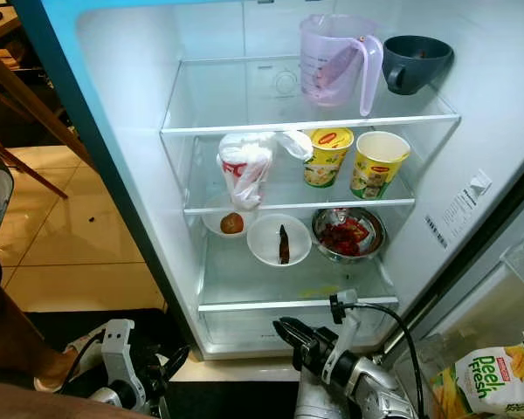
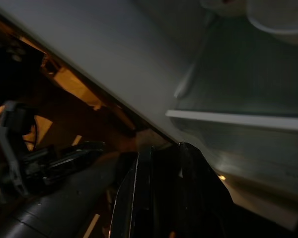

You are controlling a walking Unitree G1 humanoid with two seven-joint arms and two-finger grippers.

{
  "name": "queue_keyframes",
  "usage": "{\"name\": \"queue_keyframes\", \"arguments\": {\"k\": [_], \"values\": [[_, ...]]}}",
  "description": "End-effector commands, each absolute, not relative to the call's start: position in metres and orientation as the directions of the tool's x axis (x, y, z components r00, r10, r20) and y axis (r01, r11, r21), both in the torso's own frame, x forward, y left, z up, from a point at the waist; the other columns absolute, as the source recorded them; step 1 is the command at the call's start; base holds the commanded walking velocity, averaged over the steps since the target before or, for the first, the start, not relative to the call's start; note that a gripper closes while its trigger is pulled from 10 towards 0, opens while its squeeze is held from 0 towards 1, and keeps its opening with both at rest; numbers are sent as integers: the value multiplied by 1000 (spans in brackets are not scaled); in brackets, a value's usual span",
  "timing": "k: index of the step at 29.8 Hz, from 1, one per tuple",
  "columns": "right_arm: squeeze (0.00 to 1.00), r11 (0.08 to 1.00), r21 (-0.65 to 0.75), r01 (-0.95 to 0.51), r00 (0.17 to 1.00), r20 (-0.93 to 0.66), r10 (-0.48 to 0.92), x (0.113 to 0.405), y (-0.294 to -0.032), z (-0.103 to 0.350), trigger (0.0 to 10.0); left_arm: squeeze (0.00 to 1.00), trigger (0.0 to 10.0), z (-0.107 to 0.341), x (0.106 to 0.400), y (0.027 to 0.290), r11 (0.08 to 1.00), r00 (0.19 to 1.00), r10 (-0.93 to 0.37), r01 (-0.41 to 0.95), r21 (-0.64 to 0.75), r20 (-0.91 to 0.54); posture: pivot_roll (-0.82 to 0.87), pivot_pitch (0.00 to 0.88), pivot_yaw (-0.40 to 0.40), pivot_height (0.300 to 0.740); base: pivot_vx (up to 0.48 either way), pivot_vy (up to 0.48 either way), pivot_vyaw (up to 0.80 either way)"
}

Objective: Restocking fridge

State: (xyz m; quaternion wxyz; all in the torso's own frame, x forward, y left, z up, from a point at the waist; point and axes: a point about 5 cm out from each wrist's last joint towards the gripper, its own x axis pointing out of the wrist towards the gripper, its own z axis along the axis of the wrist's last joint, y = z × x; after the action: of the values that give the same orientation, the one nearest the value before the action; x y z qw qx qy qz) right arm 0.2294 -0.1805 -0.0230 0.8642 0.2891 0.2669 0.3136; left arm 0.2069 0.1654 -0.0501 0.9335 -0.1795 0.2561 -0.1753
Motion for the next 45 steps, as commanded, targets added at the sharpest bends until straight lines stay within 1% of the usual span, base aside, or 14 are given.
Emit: {"name": "queue_keyframes", "arguments": {"k": [1, 2, 4, 5, 6, 9, 21, 26, 33, 39, 45], "values": [[0, 657, 663, -358, 669, -309, 676, 226, -181, -28, 10000, 0, 10000, -54, 201, 177, 893, 804, -390, 213, -396, -448, -40, 69, 37, 439, 0, 0, 0], [0, 677, 661, -325, 680, -334, 653, 225, -183, -31, 10000, 0, 10000, -54, 201, 178, 897, 804, -383, 206, -391, -454, -39, 68, 37, 439, 0, 0, 0], [0, 677, 661, -325, 680, -334, 653, 225, -183, -31, 10000, 0, 10000, -54, 201, 178, 897, 804, -383, 206, -391, -454, -39, 68, 37, 439, 0, 0, 0], [0, 702, 652, -287, 693, -364, 622, 223, -187, -34, 10000, 0, 10000, -55, 200, 179, 901, 804, -376, 200, -386, -460, -39, 68, 37, 443, 0, 0, 0], [0, 702, 652, -287, 693, -364, 622, 223, -187, -34, 10000, 0, 10000, -55, 200, 179, 901, 804, -376, 200, -386, -460, -39, 68, 37, 443, 0, 0, 0], [0, 733, 643, -220, 715, -405, 570, 220, -193, -39, 10000, 0, 10000, -59, 195, 185, 912, 795, -353, 176, -369, -494, -41, 60, 38, 458, 0, 0, 0], [0, 742, 641, -198, 714, -424, 557, 216, -195, -43, 10000, 0, 10000, -67, 182, 198, 936, 774, -285, 100, -336, -565, -41, 42, 35, 502, 0, 0, 0], [0, 738, 646, -193, 710, -427, 560, 214, -194, -45, 10000, 0, 10000, -73, 170, 206, 947, 753, -241, 44, -318, -612, -41, 44, 36, 522, 0, 0, 0], [0, 737, 649, -190, 711, -427, 559, 213, -194, -45, 10000, 0, 10000, -76, 162, 211, 952, 739, -213, 10, -307, -639, -42, 40, 38, 537, 0, 0, 0], [0, 734, 652, -192, 705, -428, 565, 211, -192, -47, 10000, 0, 10000, -80, 155, 215, 954, 721, -192, -22, -299, -665, -43, 34, 40, 561, 0, 0, 0], [0, 743, 639, -196, 683, -455, 571, 207, -189, -50, 10000, 0, 10000, -81, 152, 215, 954, 715, -188, -29, -297, -674, -42, 34, 40, 561, 0, 0, 0]]}}
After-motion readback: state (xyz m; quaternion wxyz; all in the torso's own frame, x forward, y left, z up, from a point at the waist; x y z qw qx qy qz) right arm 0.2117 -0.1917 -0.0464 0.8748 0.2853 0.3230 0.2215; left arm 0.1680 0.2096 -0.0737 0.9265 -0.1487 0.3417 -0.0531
